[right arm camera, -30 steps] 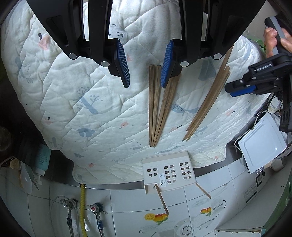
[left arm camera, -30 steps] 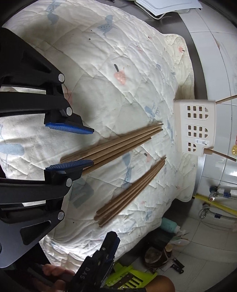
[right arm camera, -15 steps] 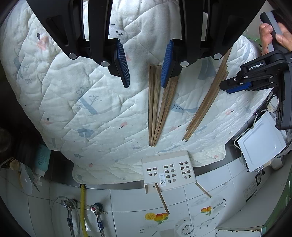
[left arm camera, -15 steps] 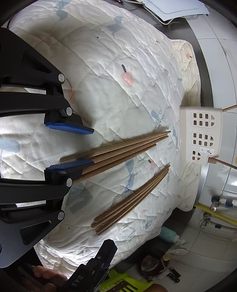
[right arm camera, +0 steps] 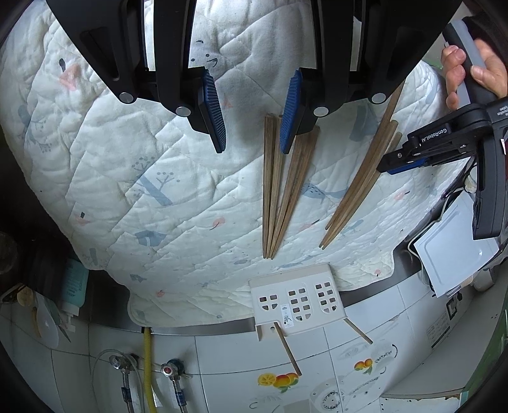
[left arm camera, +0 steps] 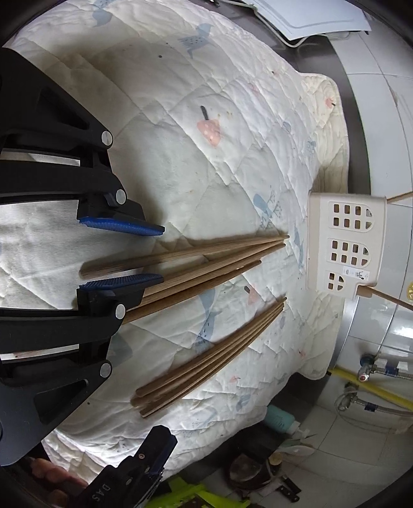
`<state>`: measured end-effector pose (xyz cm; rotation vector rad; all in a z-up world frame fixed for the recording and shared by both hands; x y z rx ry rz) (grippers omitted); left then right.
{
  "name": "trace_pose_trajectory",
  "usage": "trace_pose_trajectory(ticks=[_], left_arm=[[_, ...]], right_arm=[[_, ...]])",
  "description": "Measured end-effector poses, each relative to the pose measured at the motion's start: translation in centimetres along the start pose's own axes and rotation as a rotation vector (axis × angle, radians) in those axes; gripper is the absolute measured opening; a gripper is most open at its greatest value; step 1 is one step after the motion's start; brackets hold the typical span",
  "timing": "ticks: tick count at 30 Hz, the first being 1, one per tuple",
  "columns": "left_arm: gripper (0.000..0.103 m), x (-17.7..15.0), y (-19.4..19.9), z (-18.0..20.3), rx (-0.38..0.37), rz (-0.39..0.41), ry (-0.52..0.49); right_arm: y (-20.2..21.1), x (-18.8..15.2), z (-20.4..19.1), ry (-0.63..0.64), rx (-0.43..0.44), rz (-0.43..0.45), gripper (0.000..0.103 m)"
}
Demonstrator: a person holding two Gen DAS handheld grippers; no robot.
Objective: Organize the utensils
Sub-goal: 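Close the left tool on a chopstick while the right tool grasps another chopstick, then lift the right tool's chopstick into the holder and open while the left tool lifts its chopstick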
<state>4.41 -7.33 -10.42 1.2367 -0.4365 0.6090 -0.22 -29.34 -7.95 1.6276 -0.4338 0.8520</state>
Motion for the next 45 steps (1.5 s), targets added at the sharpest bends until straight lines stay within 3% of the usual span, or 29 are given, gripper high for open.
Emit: trace_pose_trajectory(ticks=[4,9,19,29,34,39,45], left_arm=[[0.021,0.0,-0.4,0.6,0.019,0.017,-0.049],[0.008,0.9,-0.9,0.1,0.013,0.004,-0.040],[0.009,0.9,-0.9,-0.2,0.004,-0.004,-0.062],[0.010,0.7,-0.9,0.0,0.004,0.011,-0.083],[0.008,0.7,-0.9,-0.4,-0.022,0.027,-0.068],[0.005,0.9,-0.1,-1.3,-0.069,0.033,-0.034],[0.005,1.7,3.0,-1.3,-0.107,0.114,-0.064]], right_arm=[[-0.3,0.1,0.0,0.001,0.005,-0.002,0.032],[-0.7,0.3,-0.1,0.005,0.009,-0.008,0.028],[-2.5,0.5,-0.9,0.035,0.012,-0.037,0.013],[-3.8,0.6,-1.1,0.051,0.002,-0.052,0.012],[-3.5,0.8,-1.4,0.056,-0.016,-0.048,0.007],[-1.2,1.8,-1.5,0.079,-0.035,0.002,0.007],[2.9,4.8,-1.7,0.132,-0.060,0.109,0.007]])
Point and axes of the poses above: each gripper's, at about its wrist camera, not at the fingertips, and y roughly against the way its jaws point, z to its right, x to its top, the point moved 1 cm from there along -y, roughly the way its jaws point, and after that the axes turned 11 degrees about y, right-handed, at the moved point
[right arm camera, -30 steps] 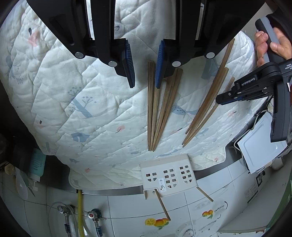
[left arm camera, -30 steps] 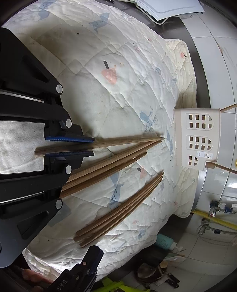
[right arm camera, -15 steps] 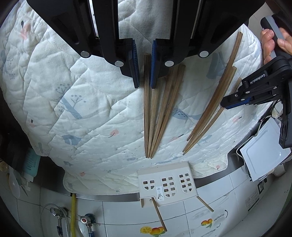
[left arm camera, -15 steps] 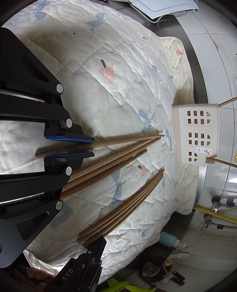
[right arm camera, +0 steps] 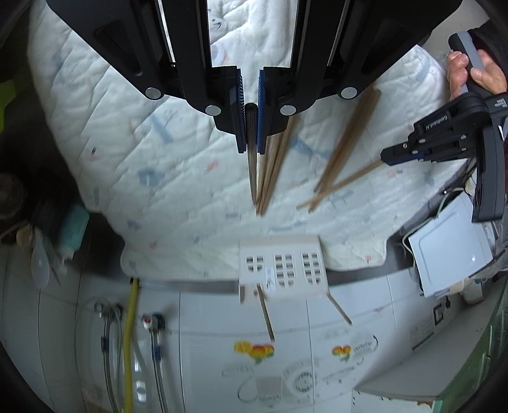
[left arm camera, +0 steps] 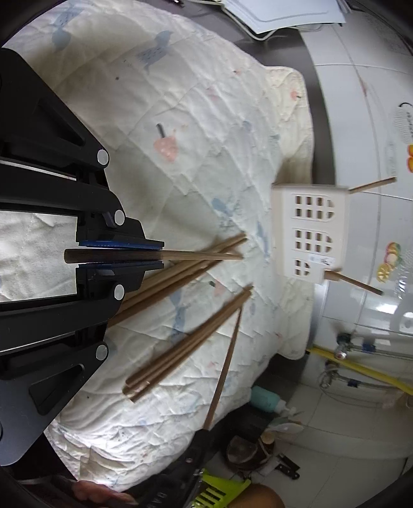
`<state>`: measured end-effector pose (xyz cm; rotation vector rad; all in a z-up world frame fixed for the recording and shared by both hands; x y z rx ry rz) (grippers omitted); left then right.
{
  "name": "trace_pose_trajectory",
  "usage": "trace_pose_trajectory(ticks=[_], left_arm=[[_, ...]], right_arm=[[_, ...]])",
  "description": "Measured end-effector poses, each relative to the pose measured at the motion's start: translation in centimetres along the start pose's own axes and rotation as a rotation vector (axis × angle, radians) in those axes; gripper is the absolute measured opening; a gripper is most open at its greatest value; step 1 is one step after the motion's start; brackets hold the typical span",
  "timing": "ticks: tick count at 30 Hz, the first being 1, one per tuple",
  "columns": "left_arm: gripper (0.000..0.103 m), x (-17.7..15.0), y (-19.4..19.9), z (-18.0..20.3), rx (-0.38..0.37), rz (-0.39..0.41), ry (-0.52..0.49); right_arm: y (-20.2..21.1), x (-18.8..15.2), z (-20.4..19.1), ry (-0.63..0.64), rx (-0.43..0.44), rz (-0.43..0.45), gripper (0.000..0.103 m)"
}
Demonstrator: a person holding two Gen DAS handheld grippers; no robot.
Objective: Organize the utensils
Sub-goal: 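Lift the right tool's chopstick into the holder and open while the left tool lifts its chopstick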
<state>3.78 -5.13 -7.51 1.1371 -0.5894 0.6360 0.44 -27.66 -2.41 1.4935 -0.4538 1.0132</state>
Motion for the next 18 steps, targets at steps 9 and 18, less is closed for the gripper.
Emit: trace_pose_trajectory(ticks=[9,18], left_arm=[[0.005,2.2,2.6,0.1,-0.029,0.062,-0.040],[0.005,6.1,3.3,0.8,-0.046,0.084,-0.086]], right_arm=[[2.4,6.0,1.5,0.054,0.044,0.084,0.007],[2.1,13.4,3.1,0.136,0.050,0.109,0.007]])
Point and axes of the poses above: each gripper's, at about its wrist camera, not at the fingertips, and y roughly against the way its jaws point, z to its right, x to its top, the point moved 1 cm from there along -y, roughly the way its jaws point, and after that the axes turned 11 degrees about y, right-handed, at the moved point
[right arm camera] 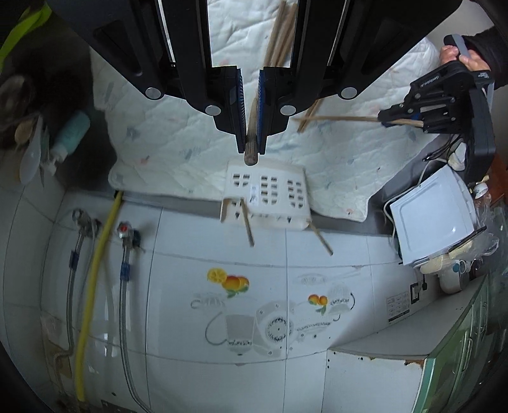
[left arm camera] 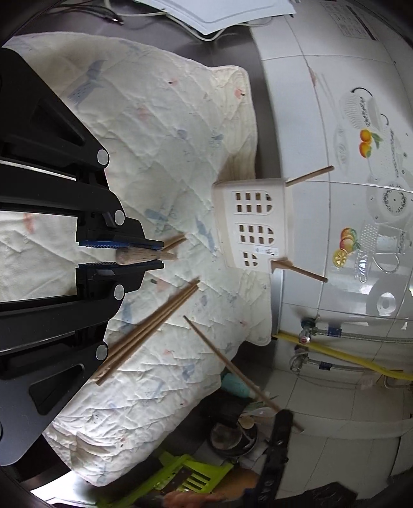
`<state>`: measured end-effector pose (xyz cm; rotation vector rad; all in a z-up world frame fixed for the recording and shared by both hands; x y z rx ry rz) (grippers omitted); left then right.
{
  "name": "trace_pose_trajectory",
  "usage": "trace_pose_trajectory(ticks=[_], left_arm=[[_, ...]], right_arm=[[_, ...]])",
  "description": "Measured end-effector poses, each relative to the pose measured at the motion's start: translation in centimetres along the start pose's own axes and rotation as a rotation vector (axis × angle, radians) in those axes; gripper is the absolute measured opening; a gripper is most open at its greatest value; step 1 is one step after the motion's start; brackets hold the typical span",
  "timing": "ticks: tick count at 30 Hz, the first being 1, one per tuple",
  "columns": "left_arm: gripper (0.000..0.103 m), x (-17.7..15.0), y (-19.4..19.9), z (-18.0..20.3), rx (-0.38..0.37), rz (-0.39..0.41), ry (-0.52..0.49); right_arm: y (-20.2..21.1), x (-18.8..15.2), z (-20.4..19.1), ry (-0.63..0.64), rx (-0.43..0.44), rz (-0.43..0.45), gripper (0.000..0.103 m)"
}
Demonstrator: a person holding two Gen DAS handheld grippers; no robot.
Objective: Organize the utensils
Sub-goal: 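Lift the right tool's chopstick into the holder and open while the left tool lifts its chopstick, then lower the left tool's chopstick into the holder and open the left tool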
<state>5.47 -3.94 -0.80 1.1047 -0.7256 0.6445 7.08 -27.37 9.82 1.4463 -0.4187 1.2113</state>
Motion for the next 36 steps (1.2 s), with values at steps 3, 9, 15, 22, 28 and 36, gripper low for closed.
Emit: trace_pose_trajectory(ticks=[3,9,15,22,28,36], left_arm=[[0.005,1.2,-0.1,0.2,-0.007,0.006,-0.011],[0.005,3.5,-0.4,-0.3,-0.030,0.013,0.006],[0.005,6.4,-0.2,-0.3,-0.041,0.053,0.000],[0.005,9.3,-0.1,0.1,-0.031,0.103,-0.036],[0.005,11.0,-0.5,-0.1,-0.030,0.131,-0.030],[0.005,16.4,0.0,1.0,-0.018,0.260,-0.056]], right_arm=[[-0.5,3.0,1.5,0.015,-0.020,0.019,0.007],[-2.4,8.4,3.9,0.027,-0.067,0.070,0.007],[-6.6,12.3,5.1,0.010,-0.081,0.089,0.007],[-12.3,13.7,5.2,0.005,-0.071,0.042,0.007],[-16.3,12.6,4.7,0.019,-0.063,-0.039,0.007],[-16.7,11.1,4.7,0.009,-0.047,-0.041,0.021]])
Point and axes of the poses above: each gripper's, at about its wrist camera, not at the fingertips, and y roughly against the way its jaws point, z to its right, x to its top, the point moved 1 cm from there along -y, roughly the way its jaws point, and after that the axes turned 11 degrees about y, right-handed, at the moved point
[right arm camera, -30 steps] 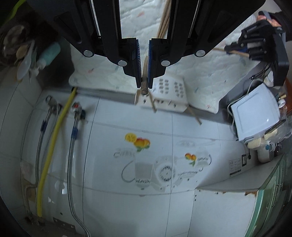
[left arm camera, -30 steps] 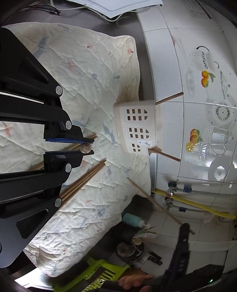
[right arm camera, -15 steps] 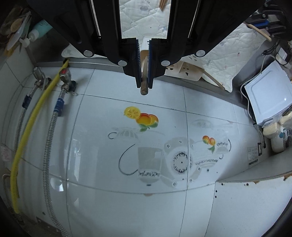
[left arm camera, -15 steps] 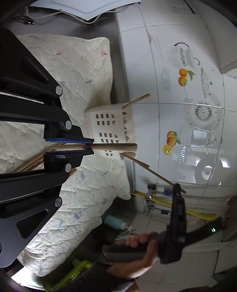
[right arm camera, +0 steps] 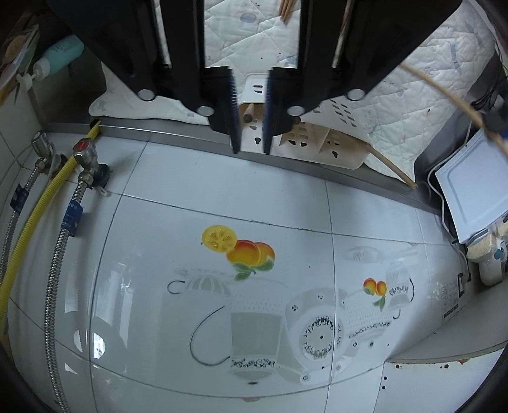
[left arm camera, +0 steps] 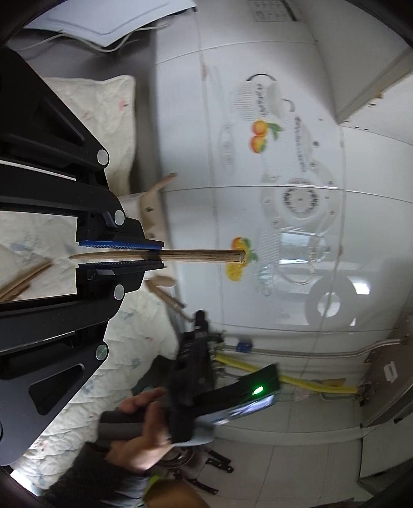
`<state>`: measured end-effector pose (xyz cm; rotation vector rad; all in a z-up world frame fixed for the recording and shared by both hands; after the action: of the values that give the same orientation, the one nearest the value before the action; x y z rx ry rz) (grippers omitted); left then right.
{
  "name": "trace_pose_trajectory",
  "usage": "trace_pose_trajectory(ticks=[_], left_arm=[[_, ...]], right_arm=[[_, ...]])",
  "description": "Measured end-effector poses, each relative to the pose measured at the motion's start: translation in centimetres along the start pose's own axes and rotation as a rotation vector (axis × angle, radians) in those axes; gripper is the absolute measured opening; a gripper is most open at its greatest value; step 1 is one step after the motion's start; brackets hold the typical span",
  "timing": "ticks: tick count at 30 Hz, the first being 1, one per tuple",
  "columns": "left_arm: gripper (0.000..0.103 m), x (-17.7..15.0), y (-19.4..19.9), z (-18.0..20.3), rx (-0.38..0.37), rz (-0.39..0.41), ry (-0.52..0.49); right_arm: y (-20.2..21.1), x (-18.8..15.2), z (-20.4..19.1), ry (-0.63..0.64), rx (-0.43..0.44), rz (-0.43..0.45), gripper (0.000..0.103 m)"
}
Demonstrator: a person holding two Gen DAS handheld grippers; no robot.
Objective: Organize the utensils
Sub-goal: 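Lower the left tool's chopstick into the holder and open the left tool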
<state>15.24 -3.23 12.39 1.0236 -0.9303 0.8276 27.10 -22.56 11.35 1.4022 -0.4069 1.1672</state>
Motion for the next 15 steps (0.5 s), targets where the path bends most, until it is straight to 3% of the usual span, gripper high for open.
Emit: trace_pose_trajectory(ticks=[6,15], left_arm=[[0.005,4.8,-1.9,0.0,0.032,0.101,0.001],[0.005,7.4,-5.6,-1.5,0.071,0.171,0.050]], right_arm=[[3.3,-1.2,0.1,0.016,-0.013,0.056,0.036],[7.6,-6.0,-0.8,0.054,-0.011,0.082,0.037]])
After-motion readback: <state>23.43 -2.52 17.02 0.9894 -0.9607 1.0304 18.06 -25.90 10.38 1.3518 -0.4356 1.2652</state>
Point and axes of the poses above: each gripper's, at about its wrist camera, not at the fingertips, and y roughly against the way its jaws point, z to its right, x to its top, the point moved 1 cm from there along -y, roughly the way its jaws point, and after that the axes turned 11 degrees about y, right-handed, at the moved point
